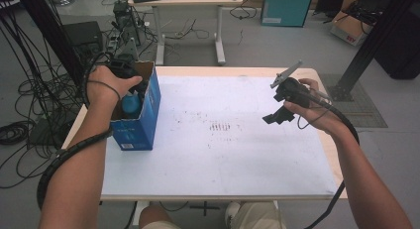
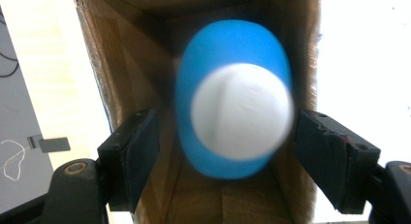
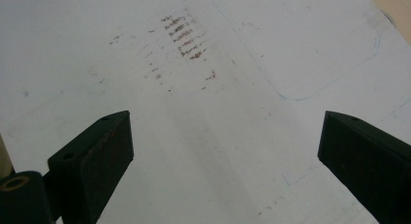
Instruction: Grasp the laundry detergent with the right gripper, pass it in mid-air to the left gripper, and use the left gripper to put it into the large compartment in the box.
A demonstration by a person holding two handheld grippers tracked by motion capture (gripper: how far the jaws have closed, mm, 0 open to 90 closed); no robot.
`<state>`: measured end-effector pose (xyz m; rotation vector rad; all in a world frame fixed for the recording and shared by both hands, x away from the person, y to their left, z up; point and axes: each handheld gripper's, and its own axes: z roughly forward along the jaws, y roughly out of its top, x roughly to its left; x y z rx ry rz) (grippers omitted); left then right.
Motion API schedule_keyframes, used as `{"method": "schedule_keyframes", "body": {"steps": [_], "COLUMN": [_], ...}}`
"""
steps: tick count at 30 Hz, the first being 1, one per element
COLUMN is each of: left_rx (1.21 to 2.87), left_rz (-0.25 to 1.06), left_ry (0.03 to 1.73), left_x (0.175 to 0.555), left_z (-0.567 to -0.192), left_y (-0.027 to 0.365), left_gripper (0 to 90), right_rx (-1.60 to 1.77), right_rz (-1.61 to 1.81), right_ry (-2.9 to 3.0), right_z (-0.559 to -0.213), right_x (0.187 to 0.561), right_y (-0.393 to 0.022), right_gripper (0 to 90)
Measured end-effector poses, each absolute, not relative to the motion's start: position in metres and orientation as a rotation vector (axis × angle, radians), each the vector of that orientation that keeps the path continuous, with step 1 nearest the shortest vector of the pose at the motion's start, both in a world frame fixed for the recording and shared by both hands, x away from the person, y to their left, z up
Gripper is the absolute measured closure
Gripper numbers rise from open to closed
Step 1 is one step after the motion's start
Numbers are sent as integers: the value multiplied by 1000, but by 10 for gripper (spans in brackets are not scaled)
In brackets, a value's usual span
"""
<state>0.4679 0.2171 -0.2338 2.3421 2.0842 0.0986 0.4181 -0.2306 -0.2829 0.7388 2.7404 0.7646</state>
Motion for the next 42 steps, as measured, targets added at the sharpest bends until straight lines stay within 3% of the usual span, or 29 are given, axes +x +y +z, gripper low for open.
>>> {"method": "schedule_keyframes", "body": {"steps": [9, 19, 31, 42], "left_rx": [2352, 2349, 2402, 2397], "left_rz": [199, 218, 190, 158], "left_ry": [2033, 1888, 1685, 1636], "left_x": [457, 454, 475, 478], "left_z": [-201, -170, -186, -202], "left_y": [209, 183, 120, 101], "left_gripper": [209, 149, 114, 102], "right_rx": [736, 759, 767, 781], "right_rz": [771, 722, 690, 657], "right_ry": [2730, 2747, 2747, 2741], "right_z": [-280, -278, -279, -274], "right_x": [418, 422, 434, 437], "right_y": [-230, -229, -239, -247], "right_gripper": [57, 57, 57, 58]}}
